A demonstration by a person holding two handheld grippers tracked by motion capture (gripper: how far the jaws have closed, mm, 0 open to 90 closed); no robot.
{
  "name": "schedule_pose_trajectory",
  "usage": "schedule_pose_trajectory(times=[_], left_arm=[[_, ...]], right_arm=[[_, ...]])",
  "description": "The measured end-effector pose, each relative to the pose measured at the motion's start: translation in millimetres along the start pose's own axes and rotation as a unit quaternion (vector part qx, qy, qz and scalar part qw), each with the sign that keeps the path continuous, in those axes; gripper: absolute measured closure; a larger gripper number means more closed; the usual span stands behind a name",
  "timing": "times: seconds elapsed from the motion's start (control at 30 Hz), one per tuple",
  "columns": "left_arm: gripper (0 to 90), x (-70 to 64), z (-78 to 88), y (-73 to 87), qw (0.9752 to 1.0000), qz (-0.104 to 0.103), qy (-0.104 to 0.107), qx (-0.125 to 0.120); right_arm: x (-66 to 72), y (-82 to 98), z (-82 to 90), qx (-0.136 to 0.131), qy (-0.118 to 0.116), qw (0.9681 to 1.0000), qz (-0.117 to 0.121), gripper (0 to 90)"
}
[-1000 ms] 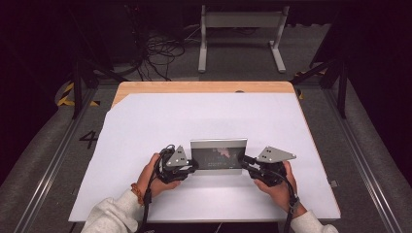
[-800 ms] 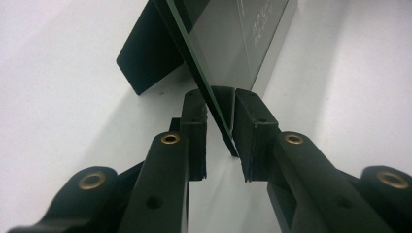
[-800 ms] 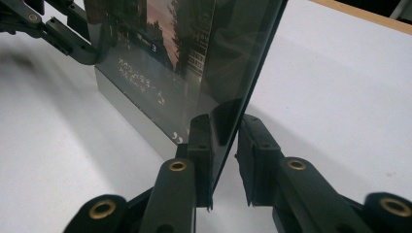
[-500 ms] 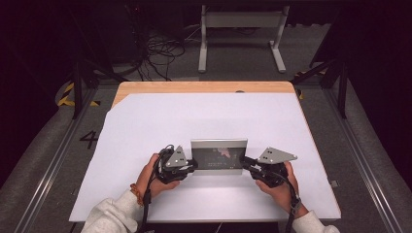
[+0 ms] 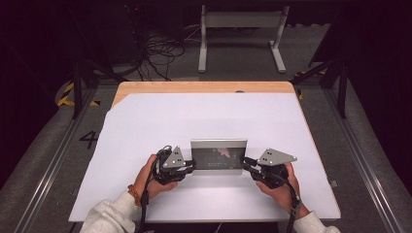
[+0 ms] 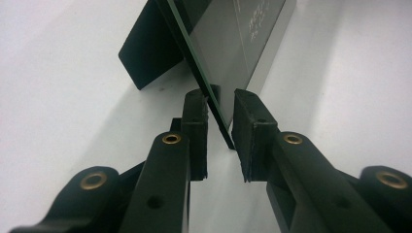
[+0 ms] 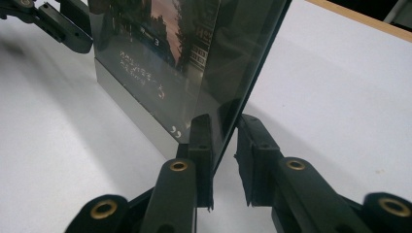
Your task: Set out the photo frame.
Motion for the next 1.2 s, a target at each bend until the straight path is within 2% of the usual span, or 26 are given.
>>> schedule_pose_trajectory(times=[0.23,0.33,0.47,0.63,0.77,0.87,0.97,1.1,1.13,1.2], left_arm=[[75.8,-0.8,5.1,1.8,1.0000,-0.001,-0.005,-0.003],[76.1,-1.9,7.9,2.5,1.0000,0.006,-0.001,-0.007],[75.8,-2.2,15.6,4.3,0.9998,0.011,-0.008,-0.016],[74.3,-3.4,22.8,9.4,0.9997,0.011,-0.015,-0.015],[72.7,-5.8,33.9,16.7,0.9993,0.016,-0.025,-0.023],[70.7,-7.2,40.4,24.2,0.9990,0.016,-0.035,-0.022],[68.0,-9.1,47.1,32.0,0.9985,0.025,-0.040,-0.026],[63.0,-10.1,56.0,42.4,0.9977,0.031,-0.053,-0.029],[60.1,-9.4,58.4,44.3,0.9976,0.028,-0.056,-0.030],[57.2,-9.5,63.5,48.4,0.9974,0.031,-0.054,-0.036]], right_arm=[[-0.3,-1.3,3.8,0.000,0.002,1.0000,0.003,76.1],[-0.6,-1.7,6.0,-0.002,0.004,1.0000,0.004,75.7],[-0.9,-0.8,12.2,-0.003,0.005,1.0000,0.008,75.3],[0.1,0.1,17.9,-0.002,0.007,0.9999,0.015,74.2],[0.0,2.5,25.0,-0.002,0.013,0.9996,0.026,69.9],[-0.9,5.1,30.2,-0.001,0.014,0.9995,0.027,68.4],[-3.4,8.7,36.5,-0.004,0.016,0.9994,0.030,65.3],[-8.4,16.6,44.4,0.003,0.028,0.9991,0.031,60.6],[-11.5,22.2,48.5,0.008,0.039,0.9985,0.037,58.8],[-12.6,24.7,49.9,0.011,0.042,0.9983,0.038,57.6]])
Point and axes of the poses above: each handheld gripper's, and its own axes: z roughly backward along the jaws, y roughly out of its underside, x roughly to its left, the point moved 5 cm from there along -z, roughly forward along the jaws, and after that the axes turned 6 degrees about -x, right-handed, at the moved point
